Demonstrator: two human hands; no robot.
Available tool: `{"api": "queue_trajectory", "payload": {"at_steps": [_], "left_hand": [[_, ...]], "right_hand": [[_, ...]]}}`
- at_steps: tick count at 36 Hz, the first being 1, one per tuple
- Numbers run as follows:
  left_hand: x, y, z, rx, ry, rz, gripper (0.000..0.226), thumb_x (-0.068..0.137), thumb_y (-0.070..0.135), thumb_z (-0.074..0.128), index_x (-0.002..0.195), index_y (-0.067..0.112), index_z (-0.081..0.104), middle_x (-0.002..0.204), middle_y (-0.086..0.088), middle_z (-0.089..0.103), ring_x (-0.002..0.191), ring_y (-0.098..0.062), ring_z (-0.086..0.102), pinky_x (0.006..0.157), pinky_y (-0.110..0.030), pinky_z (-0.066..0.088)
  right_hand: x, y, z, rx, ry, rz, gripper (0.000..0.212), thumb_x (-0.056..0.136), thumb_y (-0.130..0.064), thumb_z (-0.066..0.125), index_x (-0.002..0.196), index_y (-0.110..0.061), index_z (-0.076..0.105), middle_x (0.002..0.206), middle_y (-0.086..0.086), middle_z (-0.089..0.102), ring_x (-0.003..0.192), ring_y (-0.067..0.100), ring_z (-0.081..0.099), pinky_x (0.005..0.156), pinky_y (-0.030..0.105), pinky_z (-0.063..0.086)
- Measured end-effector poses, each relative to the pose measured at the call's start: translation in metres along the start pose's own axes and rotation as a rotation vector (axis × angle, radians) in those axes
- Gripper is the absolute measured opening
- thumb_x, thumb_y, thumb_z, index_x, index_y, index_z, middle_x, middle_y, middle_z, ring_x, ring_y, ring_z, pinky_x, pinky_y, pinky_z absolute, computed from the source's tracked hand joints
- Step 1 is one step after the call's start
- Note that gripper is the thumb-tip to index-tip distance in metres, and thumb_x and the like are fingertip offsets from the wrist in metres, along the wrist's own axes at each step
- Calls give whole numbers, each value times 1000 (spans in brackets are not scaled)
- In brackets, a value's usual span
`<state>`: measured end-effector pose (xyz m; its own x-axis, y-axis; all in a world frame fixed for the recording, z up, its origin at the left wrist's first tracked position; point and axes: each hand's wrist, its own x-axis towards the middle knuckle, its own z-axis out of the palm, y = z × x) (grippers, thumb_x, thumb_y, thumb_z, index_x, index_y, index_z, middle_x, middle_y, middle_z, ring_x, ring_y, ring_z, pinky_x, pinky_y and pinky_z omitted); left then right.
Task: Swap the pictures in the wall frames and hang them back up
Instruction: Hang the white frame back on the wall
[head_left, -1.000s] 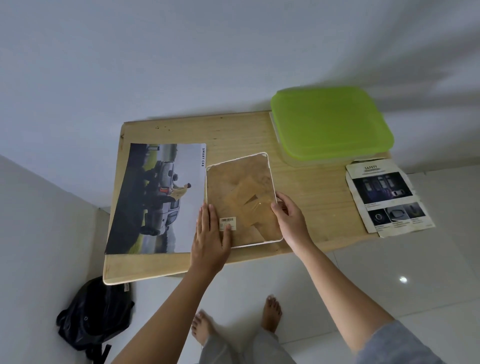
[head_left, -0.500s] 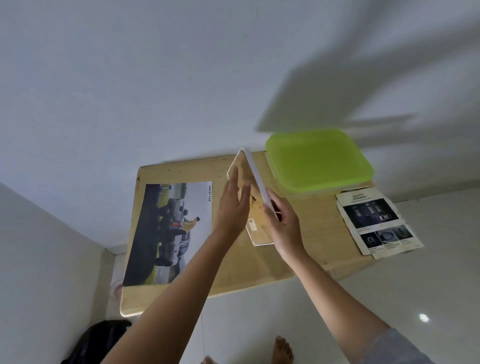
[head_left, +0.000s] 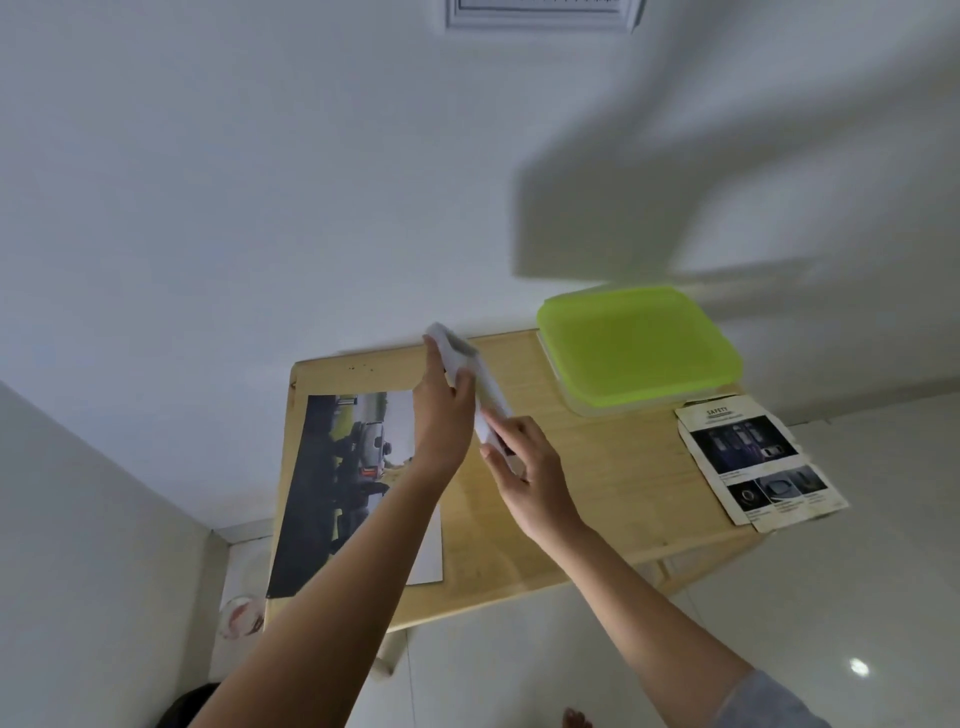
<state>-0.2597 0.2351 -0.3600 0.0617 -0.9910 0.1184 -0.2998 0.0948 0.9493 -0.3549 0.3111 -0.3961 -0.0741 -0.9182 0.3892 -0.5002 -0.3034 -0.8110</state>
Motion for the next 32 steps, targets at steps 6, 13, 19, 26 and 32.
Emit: {"api": "queue_trajectory", "payload": {"at_steps": [6,13,19,26,32], "left_hand": [[10,5,-19,-150,114,-72,53,98,19,42,147,20,22,110,-6,60,87,-17,62,72,-33,57],[31,36,-22,-285,219,-96,43,96,21,45,139,19,41,94,-6,60,87,-21,60,81,-38,55],[57,81,11,-396,165,-36,39,95,22,47,134,20,48,95,-4,62,85,-23,62,82,-46,55],[108,166,81,-475,118,95,38,95,15,45,132,24,50,87,-7,60,68,-12,60,65,-22,55],[157,258,157,-497,63,295,39,99,21,40,136,30,42,99,6,65,78,-2,65,71,-18,55]], "right_hand": [[-2,3,-8,55,-29,60,29,89,-12,49,115,-8,62,102,2,60,94,9,60,78,17,49],[45,18,-57,10,241,158,28,91,-5,52,118,-5,59,107,0,58,97,11,57,88,20,48],[107,21,-110,171,203,236,28,95,-13,47,122,-15,57,107,-10,60,92,-5,56,74,-1,40],[188,31,-204,347,296,196,27,92,-6,48,113,-16,61,94,-2,63,73,-1,57,64,6,44],[267,30,-313,485,375,35,31,89,3,50,112,-13,61,92,0,61,75,-7,56,68,2,41]]}}
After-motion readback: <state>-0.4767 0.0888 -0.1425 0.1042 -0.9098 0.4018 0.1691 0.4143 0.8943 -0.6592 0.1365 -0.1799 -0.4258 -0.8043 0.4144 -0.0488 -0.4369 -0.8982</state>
